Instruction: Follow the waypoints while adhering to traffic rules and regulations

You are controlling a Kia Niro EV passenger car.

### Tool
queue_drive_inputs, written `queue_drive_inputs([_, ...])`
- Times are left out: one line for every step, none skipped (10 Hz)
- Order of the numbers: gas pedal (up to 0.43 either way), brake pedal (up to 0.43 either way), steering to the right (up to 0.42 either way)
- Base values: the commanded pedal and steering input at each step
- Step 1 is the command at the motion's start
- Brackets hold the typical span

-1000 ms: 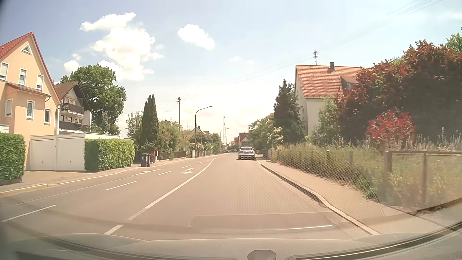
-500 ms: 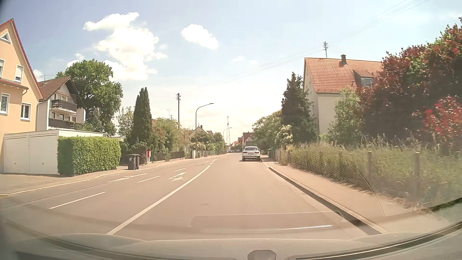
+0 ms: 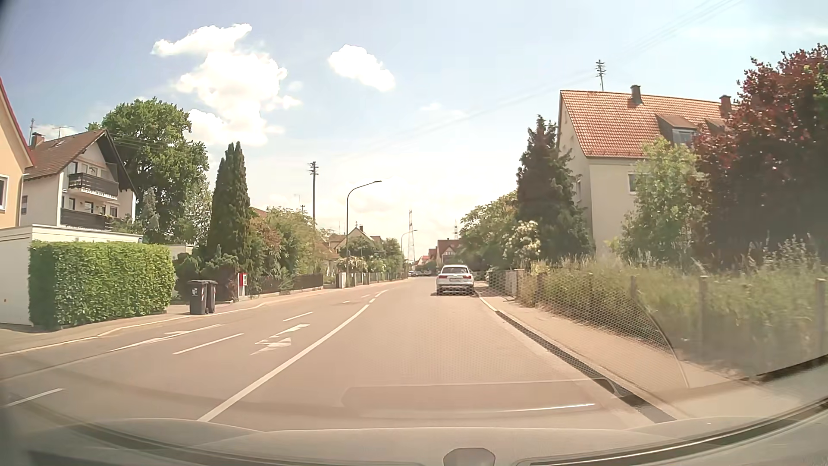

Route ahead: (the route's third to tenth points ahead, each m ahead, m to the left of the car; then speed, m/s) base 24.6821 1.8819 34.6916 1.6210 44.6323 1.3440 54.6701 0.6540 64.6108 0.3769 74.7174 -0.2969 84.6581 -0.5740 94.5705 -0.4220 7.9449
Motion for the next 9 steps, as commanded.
queue_drive_inputs([0.209, 0.000, -0.009])
queue_drive_inputs([0.209, 0.000, -0.012])
queue_drive_inputs([0.209, 0.000, -0.017])
queue_drive_inputs([0.209, 0.000, -0.021])
queue_drive_inputs([0.209, 0.000, -0.025])
queue_drive_inputs([0.197, 0.000, -0.028])
queue_drive_inputs([0.177, 0.000, -0.031])
queue_drive_inputs([0.150, 0.000, -0.034])
queue_drive_inputs([0.150, 0.000, -0.037])
